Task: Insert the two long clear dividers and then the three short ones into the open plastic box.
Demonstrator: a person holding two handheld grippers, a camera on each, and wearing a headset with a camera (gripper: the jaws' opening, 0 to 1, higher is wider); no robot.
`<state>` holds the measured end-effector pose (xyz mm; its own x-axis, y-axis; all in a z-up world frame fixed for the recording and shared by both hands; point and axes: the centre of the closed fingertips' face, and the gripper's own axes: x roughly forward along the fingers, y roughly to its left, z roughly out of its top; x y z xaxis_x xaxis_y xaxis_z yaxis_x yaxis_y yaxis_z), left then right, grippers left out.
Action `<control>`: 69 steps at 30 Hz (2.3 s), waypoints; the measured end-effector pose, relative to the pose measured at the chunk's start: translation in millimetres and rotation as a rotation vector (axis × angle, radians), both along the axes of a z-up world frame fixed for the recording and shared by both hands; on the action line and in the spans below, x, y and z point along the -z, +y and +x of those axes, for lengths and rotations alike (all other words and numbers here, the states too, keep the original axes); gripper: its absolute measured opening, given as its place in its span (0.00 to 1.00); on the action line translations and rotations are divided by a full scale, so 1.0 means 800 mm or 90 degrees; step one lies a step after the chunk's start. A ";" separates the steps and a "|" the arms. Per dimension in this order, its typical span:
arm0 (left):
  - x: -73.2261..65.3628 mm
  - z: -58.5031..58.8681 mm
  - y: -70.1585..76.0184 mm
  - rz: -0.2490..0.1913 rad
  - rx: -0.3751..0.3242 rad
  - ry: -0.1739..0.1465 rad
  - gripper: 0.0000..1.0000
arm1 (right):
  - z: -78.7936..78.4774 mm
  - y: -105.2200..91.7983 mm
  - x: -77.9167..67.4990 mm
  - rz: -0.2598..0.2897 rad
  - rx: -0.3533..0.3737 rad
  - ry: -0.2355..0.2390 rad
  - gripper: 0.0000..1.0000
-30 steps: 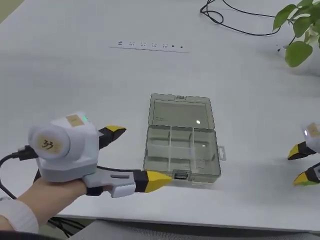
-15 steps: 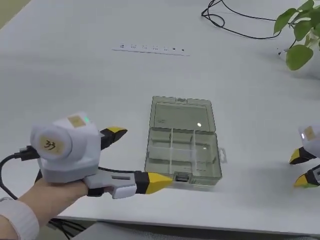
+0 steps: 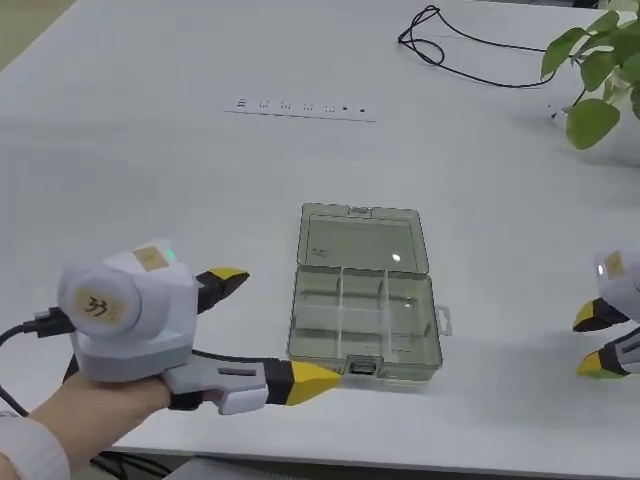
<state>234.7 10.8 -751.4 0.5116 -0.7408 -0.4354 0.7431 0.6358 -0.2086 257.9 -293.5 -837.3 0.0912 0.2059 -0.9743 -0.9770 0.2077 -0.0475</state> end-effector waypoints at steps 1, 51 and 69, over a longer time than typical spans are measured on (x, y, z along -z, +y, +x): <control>0.000 0.000 0.000 0.000 0.001 0.000 0.98 | 0.001 0.003 -0.002 0.003 0.000 -0.005 0.32; -0.027 0.019 -0.091 -0.241 -0.019 0.276 0.18 | 0.001 0.276 -0.125 0.163 -0.226 -0.239 0.32; -0.024 0.019 -0.094 -0.296 -0.040 0.342 0.00 | -0.007 0.292 -0.131 0.158 -0.254 -0.256 0.32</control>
